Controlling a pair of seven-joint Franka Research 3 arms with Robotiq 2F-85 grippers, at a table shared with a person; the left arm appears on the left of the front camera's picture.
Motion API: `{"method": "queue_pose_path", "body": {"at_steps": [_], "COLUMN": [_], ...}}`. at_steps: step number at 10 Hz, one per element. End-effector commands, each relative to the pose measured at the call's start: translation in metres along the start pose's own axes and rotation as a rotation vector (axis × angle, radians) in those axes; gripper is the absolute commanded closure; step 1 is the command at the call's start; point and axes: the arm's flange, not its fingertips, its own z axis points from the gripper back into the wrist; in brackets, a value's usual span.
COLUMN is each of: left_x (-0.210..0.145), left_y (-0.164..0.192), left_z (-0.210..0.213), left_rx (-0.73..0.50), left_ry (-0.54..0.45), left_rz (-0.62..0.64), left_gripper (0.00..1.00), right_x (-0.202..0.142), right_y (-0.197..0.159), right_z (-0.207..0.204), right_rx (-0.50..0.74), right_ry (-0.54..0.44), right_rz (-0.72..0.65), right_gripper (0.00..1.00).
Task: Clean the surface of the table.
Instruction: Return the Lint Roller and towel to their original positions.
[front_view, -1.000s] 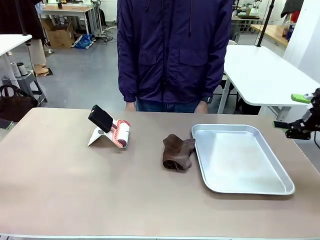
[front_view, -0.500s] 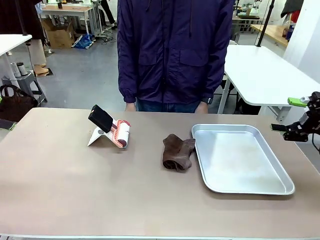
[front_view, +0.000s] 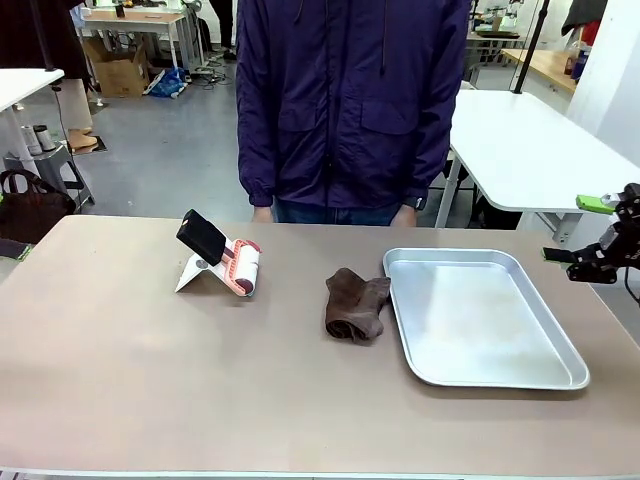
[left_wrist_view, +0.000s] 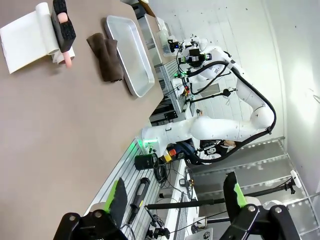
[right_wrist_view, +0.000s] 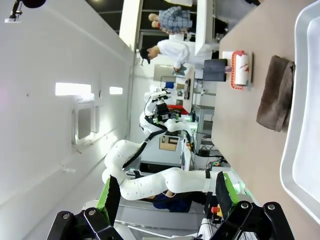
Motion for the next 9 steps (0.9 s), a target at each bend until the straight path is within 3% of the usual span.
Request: {"method": "queue_pose_path", "body": {"at_steps": [1, 9], "left_x": [-0.0027, -0.0027], "left_y": [-0.0026, -0.0026], "left_z": [0.0023, 0.0023], "left_rx": [-0.014, -0.014], "left_ry": [-0.002, -0.002], "left_rz": [-0.015, -0.015], "left_gripper": [0.0, 0.0], "right_x": [-0.0004, -0.0004], "right_y": [0.0069, 0.0069], "right_z": [0.001, 0.001], "right_rx": [0.011, 0.011], "right_ry": [-0.005, -0.005], "right_rz": [-0.009, -0.009], "right_gripper": [0.0, 0.0]}}
